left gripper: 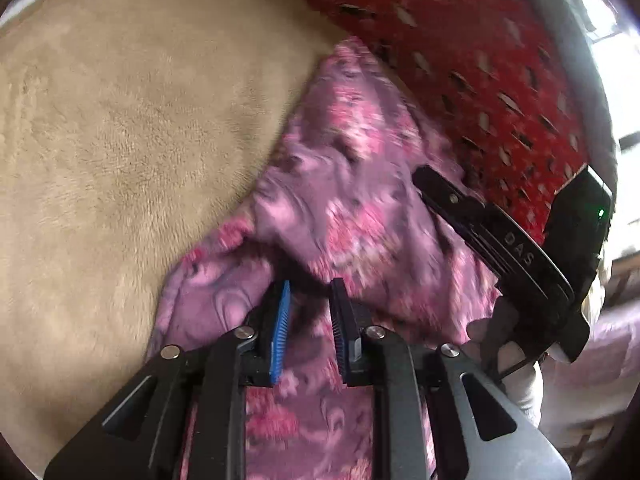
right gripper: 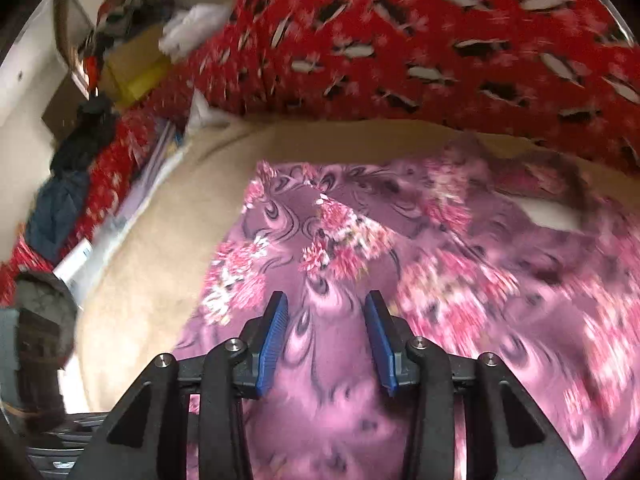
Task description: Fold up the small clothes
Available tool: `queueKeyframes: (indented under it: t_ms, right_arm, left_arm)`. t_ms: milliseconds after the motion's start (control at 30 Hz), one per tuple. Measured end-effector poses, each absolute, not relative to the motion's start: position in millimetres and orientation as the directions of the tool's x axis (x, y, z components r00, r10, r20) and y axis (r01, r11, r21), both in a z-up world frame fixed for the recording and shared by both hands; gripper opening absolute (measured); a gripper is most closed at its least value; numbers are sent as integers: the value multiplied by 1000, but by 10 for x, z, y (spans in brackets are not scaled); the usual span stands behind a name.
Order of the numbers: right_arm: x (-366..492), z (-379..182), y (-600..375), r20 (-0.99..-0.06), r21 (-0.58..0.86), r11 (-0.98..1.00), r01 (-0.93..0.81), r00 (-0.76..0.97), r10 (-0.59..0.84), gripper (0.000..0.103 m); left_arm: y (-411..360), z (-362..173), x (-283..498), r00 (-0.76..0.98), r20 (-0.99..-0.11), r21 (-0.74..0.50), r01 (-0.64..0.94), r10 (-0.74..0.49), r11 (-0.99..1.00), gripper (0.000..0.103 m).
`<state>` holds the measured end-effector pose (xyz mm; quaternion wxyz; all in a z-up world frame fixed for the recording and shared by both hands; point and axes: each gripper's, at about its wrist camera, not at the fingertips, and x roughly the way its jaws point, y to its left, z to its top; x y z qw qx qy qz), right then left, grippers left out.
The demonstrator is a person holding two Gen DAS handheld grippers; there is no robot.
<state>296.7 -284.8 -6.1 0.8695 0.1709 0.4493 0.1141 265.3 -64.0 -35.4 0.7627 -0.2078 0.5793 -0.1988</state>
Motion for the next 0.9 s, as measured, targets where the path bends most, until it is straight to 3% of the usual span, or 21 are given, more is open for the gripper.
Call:
queueKeyframes:
  t_ms: [100,167,267,367,400,433,500,633,900]
  right_arm:
    - [2493,24,-3124,-725,408,913,9,612,318,43]
    - [2154,-42,-3344,-736,400,913,74,620,272,43]
    - [1742,-174,-3748,-778,397,896,201,592,212,39]
    - [1166,-90,-4246,-707,506,820,270,674,214,44]
    - [1037,-89,-4346,-698,516,809,281,685,207,54]
    - [928,-155,-4450,-724,501,804,321,664,187,59]
    - [942,-391,-4508,-805,464,802,377,557,204,55]
    - [777,-260,-4430,-806,445,828,342,555,204,54]
    - [55,-240,-4069,-843,413,860,299,482,238,54]
  left_arm:
    - [-703,-73,2475,337,-789,-489,160,-513,857,20]
    - [-807,3,2461,401,-815,-373,191,-419,908,31]
    - [-943,-247,2614,331,-886,-283,170,-325,944,35]
    - [-991,-362,2572,334,-893,-257,176,-303,950,35]
    - [-1026,-356,2536,345,-896,-230,180,-281,956,37]
    - [-1064,-350,2509,349,-901,-205,185,-259,961,38]
    - [-1136,-304,2436,335,-915,-164,199,-225,966,39]
    - [-1108,-196,2209,291,-934,-137,249,-209,959,39]
    - [-636,-160,1480,165,-949,-211,305,-270,929,39]
